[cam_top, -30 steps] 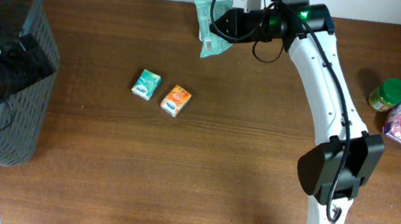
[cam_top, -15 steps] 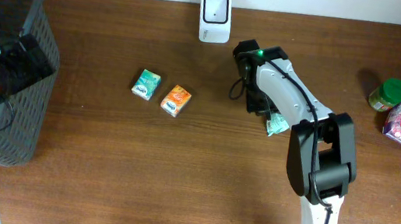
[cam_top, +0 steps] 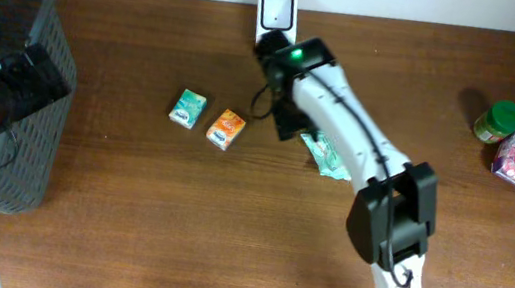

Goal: Scan the item barcode

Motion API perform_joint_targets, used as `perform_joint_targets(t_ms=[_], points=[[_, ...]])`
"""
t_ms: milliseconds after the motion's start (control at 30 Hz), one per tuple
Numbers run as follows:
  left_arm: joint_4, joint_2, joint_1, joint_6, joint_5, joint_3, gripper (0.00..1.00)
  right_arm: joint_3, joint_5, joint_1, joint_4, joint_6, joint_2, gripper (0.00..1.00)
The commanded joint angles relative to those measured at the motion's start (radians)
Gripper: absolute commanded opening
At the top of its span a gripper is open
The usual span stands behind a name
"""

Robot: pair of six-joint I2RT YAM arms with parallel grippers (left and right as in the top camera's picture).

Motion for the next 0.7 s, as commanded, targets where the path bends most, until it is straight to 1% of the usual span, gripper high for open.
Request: perform_joint_targets(t_ms=[0, 67, 100, 133, 167, 267, 400, 433, 467, 567, 633, 667], points=[[0.002, -0.001, 0.006, -0.006, -0.011, 0.001, 0.99, -0.058, -0.216, -0.116, 0.001, -0.311, -0.013, 0.79], [0.002, -0.001, 0.006, -0.006, -0.011, 0.001, 0.99, -0.119, -0.222, -0.172, 0.023, -0.338, -0.013, 0.78], [0.002, -0.001, 0.006, -0.006, -0.011, 0.001, 0.99, -0.155, -0.232, -0.203, 0.053, -0.354, -0.013, 0.66], [0.002, -0.001, 0.006, -0.006, -0.011, 0.001, 0.99, -0.198, -0.286, -0.233, 0.093, -0.354, -0.013, 0.5], [0.002, -0.001, 0.006, -0.006, -0.011, 0.001, 0.99, -0.22, -0.35, -0.25, 0.114, -0.354, -0.013, 0.45], [0.002, -0.001, 0.006, -0.006, -0.011, 0.001, 0.99, -0.282, -0.427, -0.249, 0.192, -0.354, -0.013, 0.45], [0.002, -0.001, 0.006, -0.006, -0.011, 0.001, 0.99, -0.373, -0.428, -0.231, 0.283, -0.353, -0.013, 0.46], [0.002, -0.001, 0.006, -0.006, -0.011, 0.001, 0.99, -0.385, -0.427, -0.231, 0.298, -0.34, -0.013, 0.37], [0.002, -0.001, 0.006, -0.006, -0.011, 0.001, 0.99, -0.386, -0.427, -0.232, 0.307, -0.294, -0.013, 0.22], [0.002, -0.001, 0.006, -0.006, -0.011, 0.001, 0.99, -0.319, -0.428, -0.232, 0.315, -0.19, -0.015, 0.04], [0.002, -0.001, 0.006, -0.006, -0.011, 0.001, 0.99, -0.178, -0.428, -0.232, 0.33, -0.086, -0.015, 0.04], [0.002, -0.001, 0.006, -0.006, -0.011, 0.001, 0.99, -0.1, -0.433, -0.232, 0.379, -0.016, -0.015, 0.04]])
